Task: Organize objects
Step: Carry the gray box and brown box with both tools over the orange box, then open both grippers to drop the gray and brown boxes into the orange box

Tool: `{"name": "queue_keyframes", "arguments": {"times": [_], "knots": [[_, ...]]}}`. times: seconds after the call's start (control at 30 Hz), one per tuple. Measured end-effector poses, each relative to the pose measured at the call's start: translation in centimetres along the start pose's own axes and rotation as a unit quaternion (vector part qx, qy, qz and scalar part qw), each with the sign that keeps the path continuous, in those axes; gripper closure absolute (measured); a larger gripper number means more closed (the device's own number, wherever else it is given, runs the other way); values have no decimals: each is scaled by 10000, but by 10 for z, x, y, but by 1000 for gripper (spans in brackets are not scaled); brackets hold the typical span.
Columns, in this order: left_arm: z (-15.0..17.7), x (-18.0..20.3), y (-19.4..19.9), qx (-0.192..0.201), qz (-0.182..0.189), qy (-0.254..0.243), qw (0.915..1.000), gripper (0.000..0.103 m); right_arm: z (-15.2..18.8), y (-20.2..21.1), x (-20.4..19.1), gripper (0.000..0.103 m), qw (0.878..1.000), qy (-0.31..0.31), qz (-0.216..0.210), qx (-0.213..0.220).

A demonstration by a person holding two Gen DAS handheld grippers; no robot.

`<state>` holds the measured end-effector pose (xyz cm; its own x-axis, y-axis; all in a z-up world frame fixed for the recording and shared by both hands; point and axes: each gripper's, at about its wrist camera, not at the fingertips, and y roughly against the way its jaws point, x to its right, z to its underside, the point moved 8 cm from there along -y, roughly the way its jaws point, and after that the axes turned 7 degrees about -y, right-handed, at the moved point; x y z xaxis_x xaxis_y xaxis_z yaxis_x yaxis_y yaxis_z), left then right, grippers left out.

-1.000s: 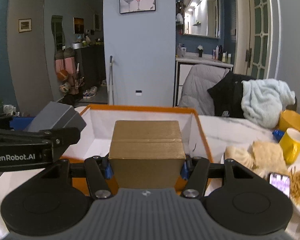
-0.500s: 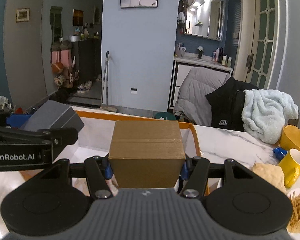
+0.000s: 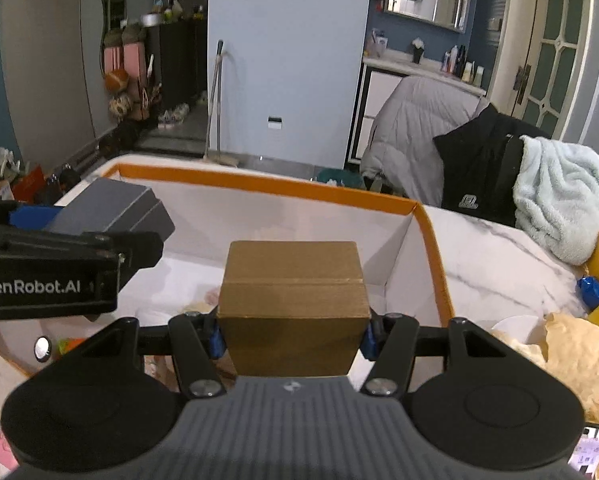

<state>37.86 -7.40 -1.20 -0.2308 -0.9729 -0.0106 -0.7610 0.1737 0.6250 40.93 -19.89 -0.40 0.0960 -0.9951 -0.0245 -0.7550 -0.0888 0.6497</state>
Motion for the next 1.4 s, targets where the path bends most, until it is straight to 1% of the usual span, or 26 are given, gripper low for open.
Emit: {"name": "queue_keyframes", "arguments": {"times": [0.17, 0.27, 0.37, 0.5, 0.7, 0.8, 0.97, 1.13, 1.3, 1.4], "knots": [[-2, 2, -12, -153, -70, -120, 9998, 10, -8, -6, -6, 42, 9998, 185, 51, -48], [-6, 1, -18, -210, -14, -38, 9998, 10, -14, -13, -7, 42, 9994, 298, 49, -151], [-10, -1, -27, -305, -47, -9, 9995, 10, -18, -21, -7, 42, 9989, 386, 30, -280], [-13, -6, -42, -534, -117, 51, 9985, 10, -26, -37, -7, 42, 9979, 439, 102, -455], [-12, -13, -56, -800, -274, 176, 9963, 10, -26, -61, -10, 42, 9960, 543, 252, -661], [-8, -13, -63, -1005, -244, 221, 9944, 10, -27, -67, -10, 42, 9958, 527, 254, -708], [-6, -8, -70, -1215, -310, -54, 9921, 10, -24, -72, -16, 42, 9931, 751, 202, -875], [-4, -4, -74, -1344, -429, -270, 9896, 10, -19, -78, -19, 42, 9884, 1014, 369, -1068], [-2, -1, -76, -1437, -545, -402, 9873, 10, -14, -81, -18, 41, 9858, 1024, 360, -1279], [-2, -1, -75, -1437, -542, -419, 9872, 10, -13, -79, -18, 41, 9857, 1023, 357, -1292]]}}
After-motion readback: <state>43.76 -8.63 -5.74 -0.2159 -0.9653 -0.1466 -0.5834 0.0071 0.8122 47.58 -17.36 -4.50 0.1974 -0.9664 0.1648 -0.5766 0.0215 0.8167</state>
